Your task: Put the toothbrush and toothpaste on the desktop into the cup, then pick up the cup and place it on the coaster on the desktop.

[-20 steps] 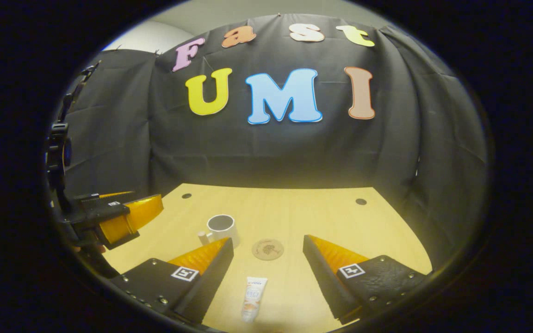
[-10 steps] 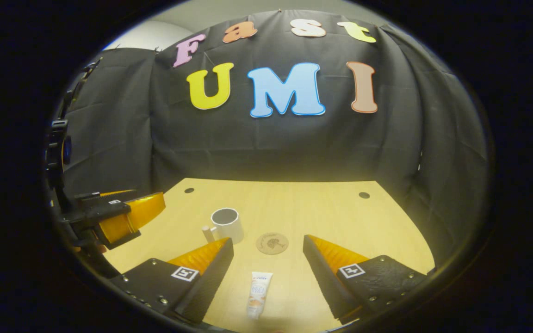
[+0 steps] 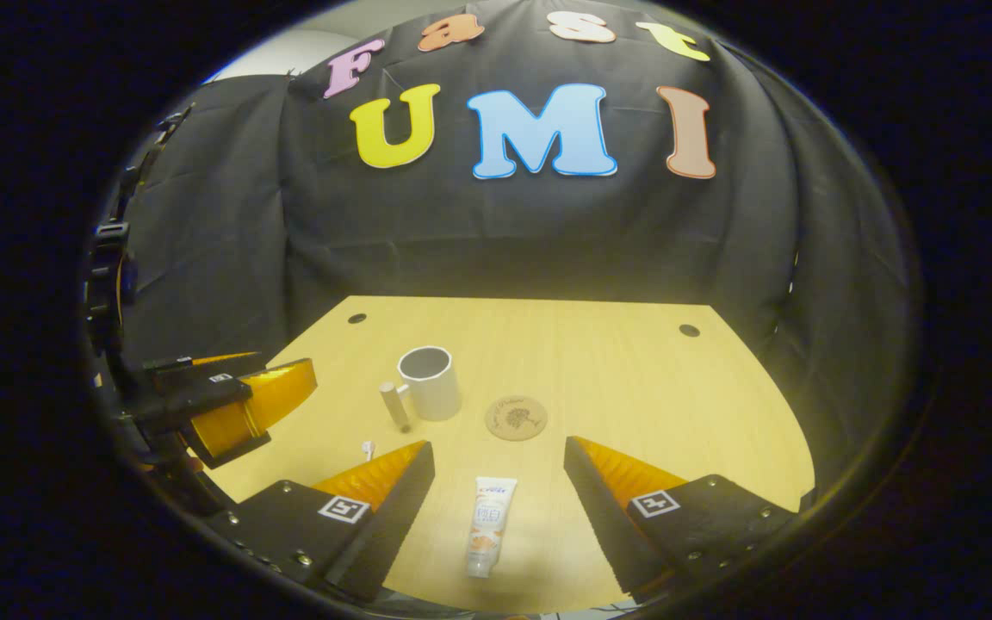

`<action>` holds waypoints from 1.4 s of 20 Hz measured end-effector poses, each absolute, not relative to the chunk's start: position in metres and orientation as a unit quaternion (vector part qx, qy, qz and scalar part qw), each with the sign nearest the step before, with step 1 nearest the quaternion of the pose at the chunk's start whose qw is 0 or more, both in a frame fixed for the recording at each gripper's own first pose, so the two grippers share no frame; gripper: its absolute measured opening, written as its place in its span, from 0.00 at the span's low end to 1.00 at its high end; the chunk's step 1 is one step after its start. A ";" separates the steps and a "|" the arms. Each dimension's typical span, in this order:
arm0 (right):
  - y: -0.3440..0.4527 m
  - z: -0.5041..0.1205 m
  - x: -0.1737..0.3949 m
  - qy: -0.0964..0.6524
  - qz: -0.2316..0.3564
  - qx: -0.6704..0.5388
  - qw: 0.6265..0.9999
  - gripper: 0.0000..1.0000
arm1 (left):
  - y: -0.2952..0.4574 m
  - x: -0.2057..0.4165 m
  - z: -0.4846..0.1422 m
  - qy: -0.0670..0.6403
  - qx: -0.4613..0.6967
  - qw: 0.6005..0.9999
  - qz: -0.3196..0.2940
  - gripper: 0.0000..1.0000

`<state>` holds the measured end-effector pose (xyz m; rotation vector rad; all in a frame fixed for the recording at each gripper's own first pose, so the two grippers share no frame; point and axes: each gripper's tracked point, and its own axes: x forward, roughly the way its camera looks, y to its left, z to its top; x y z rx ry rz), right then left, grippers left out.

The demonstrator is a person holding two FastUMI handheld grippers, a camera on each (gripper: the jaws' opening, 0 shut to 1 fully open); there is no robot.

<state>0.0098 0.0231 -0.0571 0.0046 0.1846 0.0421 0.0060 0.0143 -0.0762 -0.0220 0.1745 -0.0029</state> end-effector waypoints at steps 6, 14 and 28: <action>0.031 -0.085 0.018 0.137 0.030 0.008 0.990 0.95 | 0.024 0.010 -0.113 0.131 -0.023 0.991 0.008 0.93; 0.037 -0.122 0.037 0.196 0.037 0.014 0.980 0.96 | 0.035 0.027 -0.152 0.183 -0.028 0.983 0.018 0.93; 0.027 -0.191 0.087 0.320 0.014 0.028 0.947 0.96 | 0.041 0.073 -0.252 0.328 -0.021 0.944 0.023 0.95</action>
